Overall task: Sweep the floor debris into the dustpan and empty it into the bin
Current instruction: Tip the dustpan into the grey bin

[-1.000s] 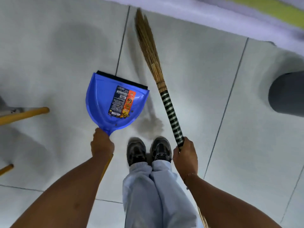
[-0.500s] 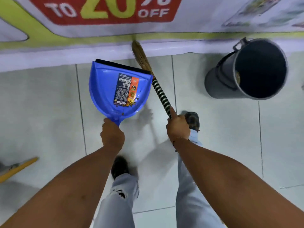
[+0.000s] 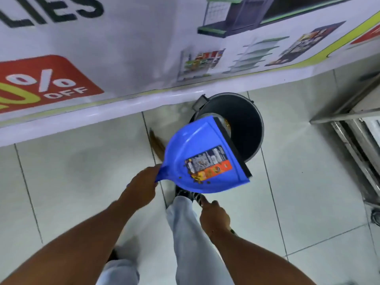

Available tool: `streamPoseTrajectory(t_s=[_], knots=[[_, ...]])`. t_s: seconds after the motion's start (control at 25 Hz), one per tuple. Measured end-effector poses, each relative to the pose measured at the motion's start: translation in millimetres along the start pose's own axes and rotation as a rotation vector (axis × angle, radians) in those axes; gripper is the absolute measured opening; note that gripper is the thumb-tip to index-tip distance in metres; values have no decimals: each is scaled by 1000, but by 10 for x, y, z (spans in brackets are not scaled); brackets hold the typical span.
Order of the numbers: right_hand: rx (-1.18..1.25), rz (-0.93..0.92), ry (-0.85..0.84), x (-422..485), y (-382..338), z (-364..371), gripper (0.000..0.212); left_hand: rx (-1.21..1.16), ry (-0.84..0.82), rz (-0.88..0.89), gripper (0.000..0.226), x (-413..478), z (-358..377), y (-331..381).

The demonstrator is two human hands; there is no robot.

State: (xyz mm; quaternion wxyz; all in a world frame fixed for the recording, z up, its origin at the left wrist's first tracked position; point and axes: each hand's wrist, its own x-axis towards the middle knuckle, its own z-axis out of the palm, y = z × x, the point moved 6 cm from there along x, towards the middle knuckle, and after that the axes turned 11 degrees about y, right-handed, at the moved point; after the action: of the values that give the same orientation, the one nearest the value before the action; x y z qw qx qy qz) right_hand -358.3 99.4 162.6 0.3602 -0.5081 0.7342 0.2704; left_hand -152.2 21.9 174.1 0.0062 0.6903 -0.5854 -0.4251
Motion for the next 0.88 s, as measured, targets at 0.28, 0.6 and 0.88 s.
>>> streamPoseTrajectory(t_s=[0.28, 0.6, 0.88], knots=[[71, -63, -43, -60, -28, 26, 54, -16, -244, -106, 44, 718, 177, 1014], [19, -55, -10, -203, -166, 68, 56, -101, -200, -178, 39, 655, -2, 825], [-46, -150, 54, -386, -868, 190, 60, -316, 198, -209, 27, -217, -552, -737]])
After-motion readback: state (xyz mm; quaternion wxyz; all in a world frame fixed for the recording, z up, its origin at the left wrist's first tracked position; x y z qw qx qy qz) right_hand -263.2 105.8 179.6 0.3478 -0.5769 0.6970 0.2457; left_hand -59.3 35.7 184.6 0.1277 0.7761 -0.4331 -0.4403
